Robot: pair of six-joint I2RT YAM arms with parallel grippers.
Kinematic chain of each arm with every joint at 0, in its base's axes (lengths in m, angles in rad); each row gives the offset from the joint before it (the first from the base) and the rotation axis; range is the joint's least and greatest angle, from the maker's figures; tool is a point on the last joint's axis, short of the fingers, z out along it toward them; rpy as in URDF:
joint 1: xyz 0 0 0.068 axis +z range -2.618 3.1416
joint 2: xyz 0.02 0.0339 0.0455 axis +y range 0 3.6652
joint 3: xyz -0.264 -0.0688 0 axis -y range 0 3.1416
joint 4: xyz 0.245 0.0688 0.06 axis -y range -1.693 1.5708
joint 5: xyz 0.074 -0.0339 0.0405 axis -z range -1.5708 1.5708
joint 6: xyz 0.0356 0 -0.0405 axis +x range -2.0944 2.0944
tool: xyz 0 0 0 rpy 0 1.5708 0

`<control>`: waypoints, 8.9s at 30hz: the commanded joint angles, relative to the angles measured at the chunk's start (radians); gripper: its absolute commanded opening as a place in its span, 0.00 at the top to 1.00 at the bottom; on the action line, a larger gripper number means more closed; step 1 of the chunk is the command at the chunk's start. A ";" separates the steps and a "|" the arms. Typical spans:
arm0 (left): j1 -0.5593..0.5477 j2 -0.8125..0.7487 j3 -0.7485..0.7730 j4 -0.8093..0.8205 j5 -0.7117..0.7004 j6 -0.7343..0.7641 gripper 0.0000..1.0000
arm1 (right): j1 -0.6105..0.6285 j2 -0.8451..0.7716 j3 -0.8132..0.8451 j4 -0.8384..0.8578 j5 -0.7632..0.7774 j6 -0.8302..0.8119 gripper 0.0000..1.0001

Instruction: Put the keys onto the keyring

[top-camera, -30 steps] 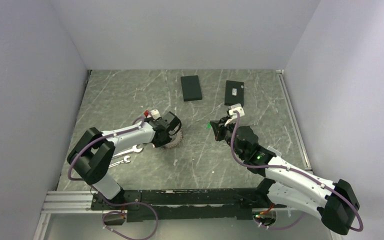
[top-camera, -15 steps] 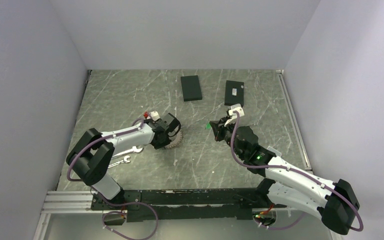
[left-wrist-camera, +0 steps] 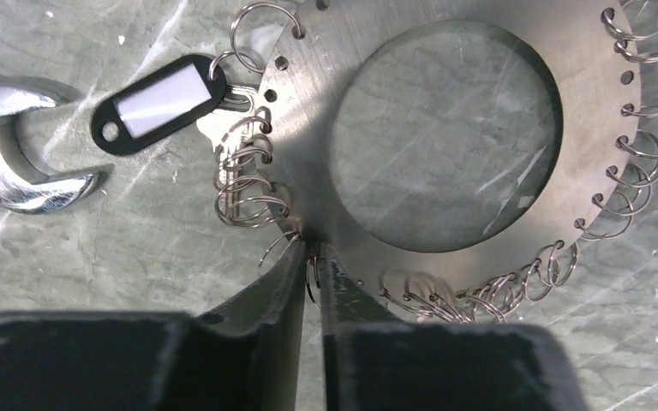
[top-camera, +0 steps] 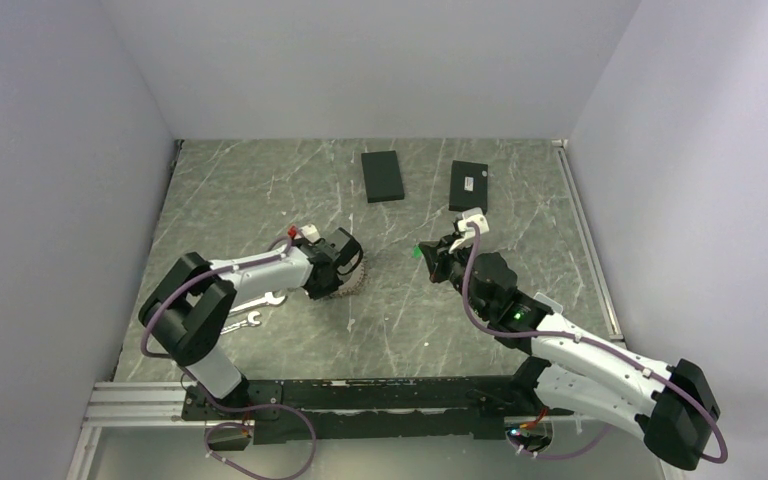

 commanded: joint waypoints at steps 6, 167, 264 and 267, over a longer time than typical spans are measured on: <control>-0.045 -0.008 0.018 0.066 -0.104 0.140 1.00 | 0.008 -0.021 -0.001 0.056 0.005 -0.006 1.00; 0.049 -0.259 -0.281 0.406 0.213 0.449 1.00 | 0.011 -0.014 0.003 0.056 0.001 -0.009 1.00; -0.388 -0.234 0.164 0.011 0.154 2.138 1.00 | 0.000 -0.006 0.168 -0.419 0.053 0.034 1.00; -0.386 -0.201 0.058 0.157 0.264 2.061 1.00 | -0.006 -0.031 0.163 -0.447 0.141 0.056 1.00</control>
